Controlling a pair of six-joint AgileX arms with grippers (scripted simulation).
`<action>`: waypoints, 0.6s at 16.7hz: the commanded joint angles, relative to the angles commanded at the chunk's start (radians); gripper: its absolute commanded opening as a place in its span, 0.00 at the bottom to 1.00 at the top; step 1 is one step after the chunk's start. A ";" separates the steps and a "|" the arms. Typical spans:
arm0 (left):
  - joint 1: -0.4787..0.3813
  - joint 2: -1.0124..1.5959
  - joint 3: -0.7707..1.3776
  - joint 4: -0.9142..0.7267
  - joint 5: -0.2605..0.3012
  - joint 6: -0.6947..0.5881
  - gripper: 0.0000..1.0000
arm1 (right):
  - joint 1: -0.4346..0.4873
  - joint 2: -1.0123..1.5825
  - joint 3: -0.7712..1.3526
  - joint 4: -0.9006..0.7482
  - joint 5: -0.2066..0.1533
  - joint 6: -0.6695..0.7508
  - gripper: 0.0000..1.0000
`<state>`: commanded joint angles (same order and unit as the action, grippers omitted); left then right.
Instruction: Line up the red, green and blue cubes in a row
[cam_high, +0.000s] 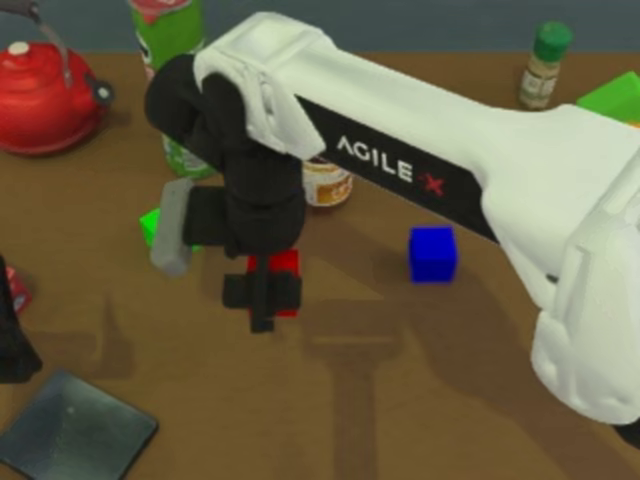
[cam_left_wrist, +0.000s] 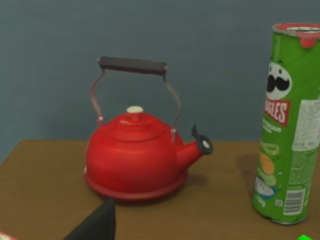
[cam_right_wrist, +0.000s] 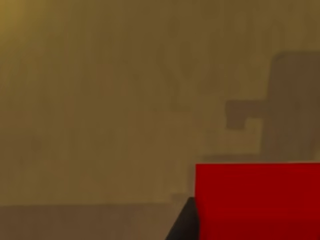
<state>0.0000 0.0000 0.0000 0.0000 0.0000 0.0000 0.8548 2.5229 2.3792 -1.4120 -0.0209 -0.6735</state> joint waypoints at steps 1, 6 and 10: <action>0.000 0.000 0.000 0.000 0.000 0.000 1.00 | 0.021 0.013 0.024 -0.013 0.000 -0.004 0.00; 0.000 0.000 0.000 0.000 0.000 0.000 1.00 | 0.032 0.019 0.040 -0.020 0.000 -0.003 0.00; 0.000 0.000 0.000 0.000 0.000 0.000 1.00 | 0.033 0.015 -0.036 0.056 0.001 -0.003 0.00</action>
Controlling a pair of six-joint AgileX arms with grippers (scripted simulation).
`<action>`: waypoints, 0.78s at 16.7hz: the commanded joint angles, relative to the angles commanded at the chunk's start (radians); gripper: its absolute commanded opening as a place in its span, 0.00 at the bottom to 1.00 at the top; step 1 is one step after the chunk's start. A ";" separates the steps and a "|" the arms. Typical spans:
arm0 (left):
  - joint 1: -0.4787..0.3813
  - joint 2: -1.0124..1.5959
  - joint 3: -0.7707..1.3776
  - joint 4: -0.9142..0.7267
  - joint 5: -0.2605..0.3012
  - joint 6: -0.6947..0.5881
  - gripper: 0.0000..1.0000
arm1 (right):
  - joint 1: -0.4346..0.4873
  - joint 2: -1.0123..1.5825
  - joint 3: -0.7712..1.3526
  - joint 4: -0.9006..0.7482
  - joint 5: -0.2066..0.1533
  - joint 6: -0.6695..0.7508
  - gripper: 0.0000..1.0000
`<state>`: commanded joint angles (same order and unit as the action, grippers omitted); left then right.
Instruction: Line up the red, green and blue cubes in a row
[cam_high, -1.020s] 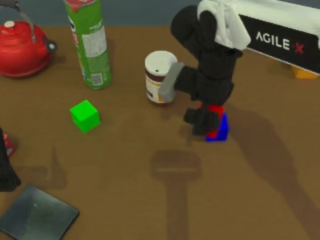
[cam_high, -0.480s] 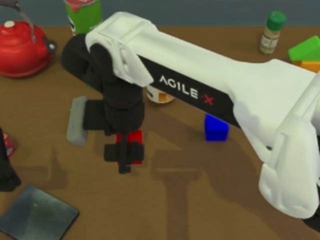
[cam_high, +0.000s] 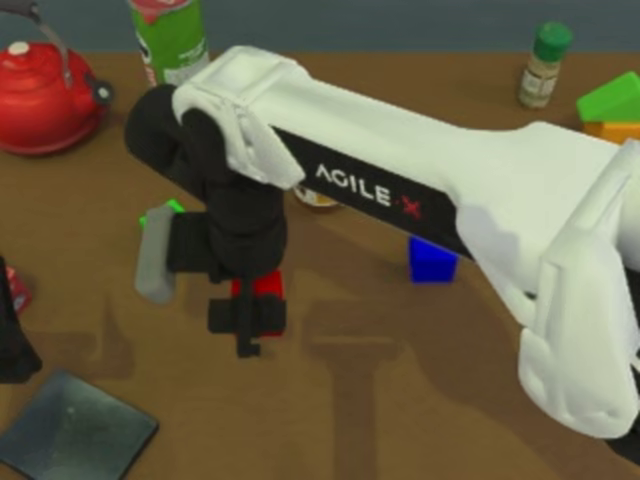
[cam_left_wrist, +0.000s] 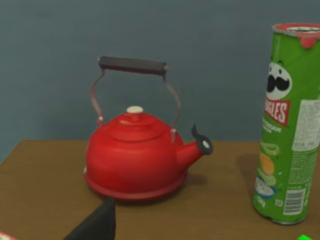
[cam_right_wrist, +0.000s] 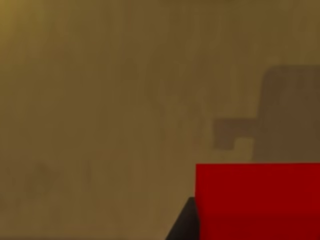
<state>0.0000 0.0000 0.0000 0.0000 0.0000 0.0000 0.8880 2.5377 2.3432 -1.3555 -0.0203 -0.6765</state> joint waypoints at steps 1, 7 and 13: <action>0.000 0.000 0.000 0.000 0.000 0.000 1.00 | 0.000 0.000 -0.044 0.044 0.000 0.001 0.00; 0.000 0.000 0.000 0.000 0.000 0.000 1.00 | 0.005 0.009 -0.199 0.199 0.000 -0.001 0.00; 0.000 0.000 0.000 0.000 0.000 0.000 1.00 | 0.005 0.009 -0.199 0.199 0.000 -0.001 0.23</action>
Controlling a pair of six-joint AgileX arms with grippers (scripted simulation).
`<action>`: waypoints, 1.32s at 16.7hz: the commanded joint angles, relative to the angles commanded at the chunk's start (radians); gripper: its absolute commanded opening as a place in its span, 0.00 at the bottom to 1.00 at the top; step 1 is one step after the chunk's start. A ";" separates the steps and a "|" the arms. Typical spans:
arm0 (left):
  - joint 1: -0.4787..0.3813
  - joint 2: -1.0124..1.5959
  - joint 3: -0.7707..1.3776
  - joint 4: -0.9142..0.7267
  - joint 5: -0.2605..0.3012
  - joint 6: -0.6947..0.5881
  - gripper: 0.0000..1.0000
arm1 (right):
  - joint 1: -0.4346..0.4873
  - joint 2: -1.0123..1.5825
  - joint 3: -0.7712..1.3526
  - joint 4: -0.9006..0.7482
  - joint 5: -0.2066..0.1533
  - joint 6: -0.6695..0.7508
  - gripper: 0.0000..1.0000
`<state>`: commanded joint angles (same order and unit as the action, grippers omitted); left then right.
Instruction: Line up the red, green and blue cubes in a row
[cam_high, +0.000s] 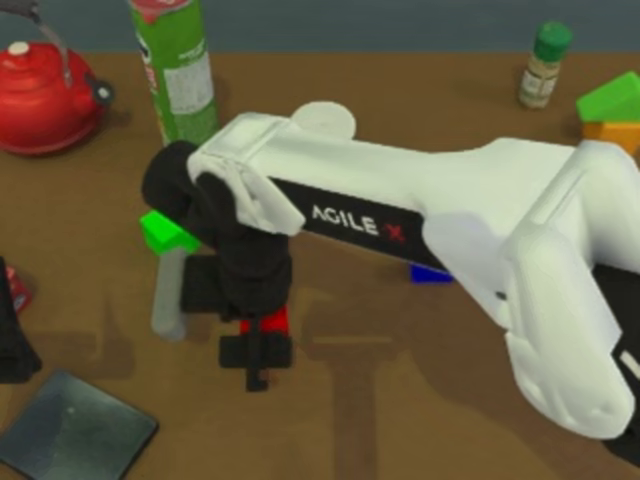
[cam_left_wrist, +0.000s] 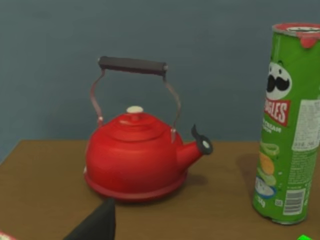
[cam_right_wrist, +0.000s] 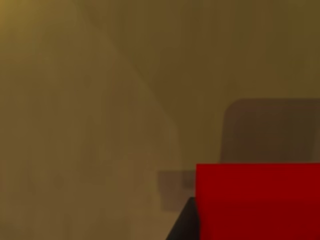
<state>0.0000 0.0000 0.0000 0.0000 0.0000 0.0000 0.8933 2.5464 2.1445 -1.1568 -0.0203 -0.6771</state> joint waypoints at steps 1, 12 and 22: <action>0.000 0.000 0.000 0.000 0.000 0.000 1.00 | 0.000 0.000 0.000 0.000 0.000 0.000 0.30; 0.000 0.000 0.000 0.000 0.000 0.000 1.00 | 0.000 0.000 0.000 0.000 0.000 0.000 1.00; 0.000 0.000 0.000 0.000 0.000 0.000 1.00 | 0.001 -0.002 0.041 -0.041 0.000 -0.003 1.00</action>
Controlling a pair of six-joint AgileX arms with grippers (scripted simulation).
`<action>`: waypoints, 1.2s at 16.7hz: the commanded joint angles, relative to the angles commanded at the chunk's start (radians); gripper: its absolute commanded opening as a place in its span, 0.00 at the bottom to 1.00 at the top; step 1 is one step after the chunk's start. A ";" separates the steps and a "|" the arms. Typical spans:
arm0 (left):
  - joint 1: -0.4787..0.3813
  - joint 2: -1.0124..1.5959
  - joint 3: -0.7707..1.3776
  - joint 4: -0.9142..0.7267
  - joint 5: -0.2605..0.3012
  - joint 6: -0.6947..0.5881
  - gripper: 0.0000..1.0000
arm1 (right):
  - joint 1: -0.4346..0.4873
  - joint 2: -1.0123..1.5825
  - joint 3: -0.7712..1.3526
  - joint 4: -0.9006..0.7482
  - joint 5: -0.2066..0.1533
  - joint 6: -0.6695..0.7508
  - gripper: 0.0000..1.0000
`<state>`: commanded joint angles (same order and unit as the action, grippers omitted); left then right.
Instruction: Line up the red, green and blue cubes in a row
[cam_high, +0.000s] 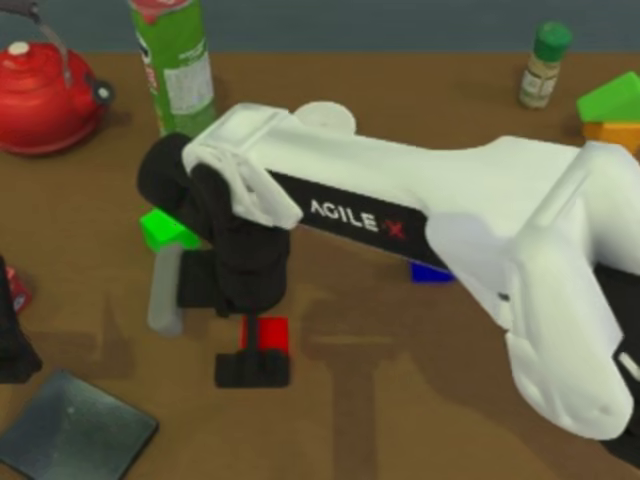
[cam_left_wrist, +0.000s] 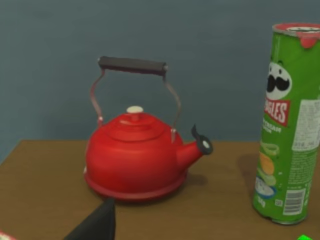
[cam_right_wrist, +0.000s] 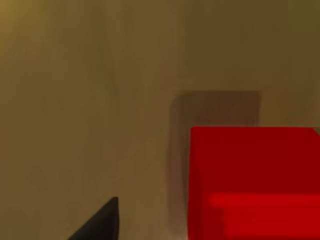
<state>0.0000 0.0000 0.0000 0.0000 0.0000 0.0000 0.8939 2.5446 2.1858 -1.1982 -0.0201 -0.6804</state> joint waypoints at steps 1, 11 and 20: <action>0.000 0.000 0.000 0.000 0.000 0.000 1.00 | 0.000 -0.002 0.032 -0.031 0.000 0.000 1.00; 0.000 0.000 0.000 0.000 0.000 0.000 1.00 | -0.002 -0.015 0.198 -0.217 -0.001 -0.002 1.00; -0.042 0.335 0.322 -0.197 0.001 0.106 1.00 | -0.147 -0.370 -0.108 0.015 -0.025 0.088 1.00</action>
<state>-0.0420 0.3354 0.3219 -0.1966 0.0011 0.1063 0.7468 2.1742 2.0778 -1.1834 -0.0447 -0.5924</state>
